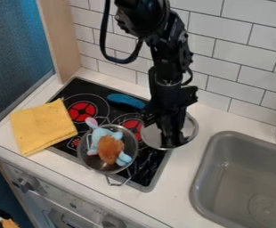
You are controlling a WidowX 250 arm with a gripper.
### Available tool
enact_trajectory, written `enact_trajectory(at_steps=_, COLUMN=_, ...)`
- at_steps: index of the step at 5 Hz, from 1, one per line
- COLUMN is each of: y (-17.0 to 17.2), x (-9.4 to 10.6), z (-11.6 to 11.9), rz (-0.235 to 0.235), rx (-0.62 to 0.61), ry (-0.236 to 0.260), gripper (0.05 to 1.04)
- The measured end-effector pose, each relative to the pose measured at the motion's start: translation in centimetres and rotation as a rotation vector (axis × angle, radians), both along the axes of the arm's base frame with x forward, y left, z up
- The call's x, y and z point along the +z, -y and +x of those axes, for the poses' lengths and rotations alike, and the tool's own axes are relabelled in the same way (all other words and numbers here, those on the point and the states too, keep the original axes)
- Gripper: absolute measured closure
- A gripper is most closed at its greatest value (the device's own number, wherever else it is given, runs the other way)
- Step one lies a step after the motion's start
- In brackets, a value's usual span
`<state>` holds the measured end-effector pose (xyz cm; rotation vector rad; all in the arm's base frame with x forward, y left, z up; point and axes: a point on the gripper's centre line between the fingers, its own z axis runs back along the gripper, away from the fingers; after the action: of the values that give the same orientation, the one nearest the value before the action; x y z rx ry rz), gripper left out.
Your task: Move the silver lid to the left side of the stove
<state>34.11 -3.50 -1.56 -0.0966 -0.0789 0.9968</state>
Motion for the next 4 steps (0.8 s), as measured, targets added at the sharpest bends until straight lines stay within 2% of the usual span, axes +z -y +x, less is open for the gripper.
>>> enact_trajectory(at_steps=1, y=0.0, x=-0.8, z=-0.4, rz=0.018, rx=-0.014, ry=-0.013, gripper=0.808)
enact_trajectory(at_steps=2, y=-0.1, x=-2.2, z=-0.9, rz=0.024, rx=-0.01, ry=-0.051, gripper=0.808)
enact_trajectory(at_steps=3, y=-0.2, x=-2.7, z=-0.6, rz=0.03, rx=-0.001, ry=-0.06, gripper=0.808)
enact_trajectory(at_steps=4, y=-1.2, x=-2.9, z=-0.6, rz=0.028, rx=0.034, ry=-0.076, gripper=0.746)
